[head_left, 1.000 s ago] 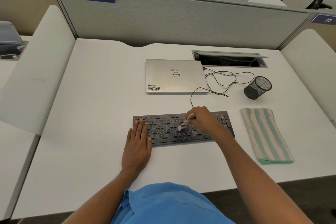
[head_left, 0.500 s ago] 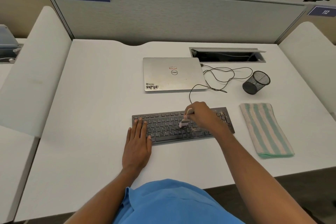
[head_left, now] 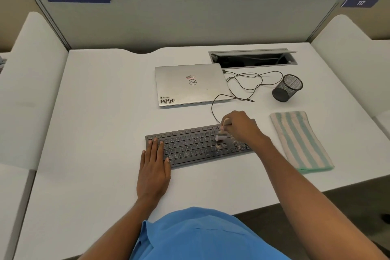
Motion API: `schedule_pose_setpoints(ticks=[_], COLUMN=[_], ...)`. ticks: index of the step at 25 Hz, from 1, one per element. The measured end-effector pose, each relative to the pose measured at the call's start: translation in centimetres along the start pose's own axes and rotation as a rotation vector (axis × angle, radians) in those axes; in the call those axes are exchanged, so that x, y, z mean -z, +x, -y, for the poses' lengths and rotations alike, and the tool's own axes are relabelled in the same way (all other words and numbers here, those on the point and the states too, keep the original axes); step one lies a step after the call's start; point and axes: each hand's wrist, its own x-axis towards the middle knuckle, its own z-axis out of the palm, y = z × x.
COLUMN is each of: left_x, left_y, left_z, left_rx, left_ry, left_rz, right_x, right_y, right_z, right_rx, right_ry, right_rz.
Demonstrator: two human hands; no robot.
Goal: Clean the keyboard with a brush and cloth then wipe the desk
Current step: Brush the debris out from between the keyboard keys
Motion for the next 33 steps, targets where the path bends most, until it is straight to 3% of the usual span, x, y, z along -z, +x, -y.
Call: schedule_pose_setpoints(ticks=[4, 9, 12, 16, 23, 28, 33], left_x=[-0.1, 0.0, -0.1, -0.1, 0.1, 0.1, 0.1], left_y=[0.0, 0.1, 0.1, 0.1, -0.1, -0.1, -0.1], left_z=[0.0, -0.1, -0.1, 0.0, -0.3, -0.2, -0.2], left_rx=[-0.004, 0.003, -0.001, -0.001, 0.007, 0.008, 0.004], left_ry=[0.005, 0.001, 0.010, 0.019, 0.013, -0.002, 0.013], left_rz=[0.000, -0.003, -0.005, -0.003, -0.002, -0.003, 0.002], right_x=[-1.6, -0.8, -0.1, -0.9, -0.4, -1.5, -1.3], right_y=[-0.1, -0.4, -0.6, -0.5, -1.0, -1.1, -0.7], right_z=[1.0, -1.2, -1.3, -0.3, -1.0, 0.8, 0.8], right_rx=[0.054, -0.030, -0.027, 0.023, -0.036, 0.035, -0.123], right_ry=[0.034, 0.072, -0.023, 0.080, 0.021, 0.062, 0.209], right_rz=[0.061, -0.008, -0.004, -0.001, -0.013, -0.001, -0.003])
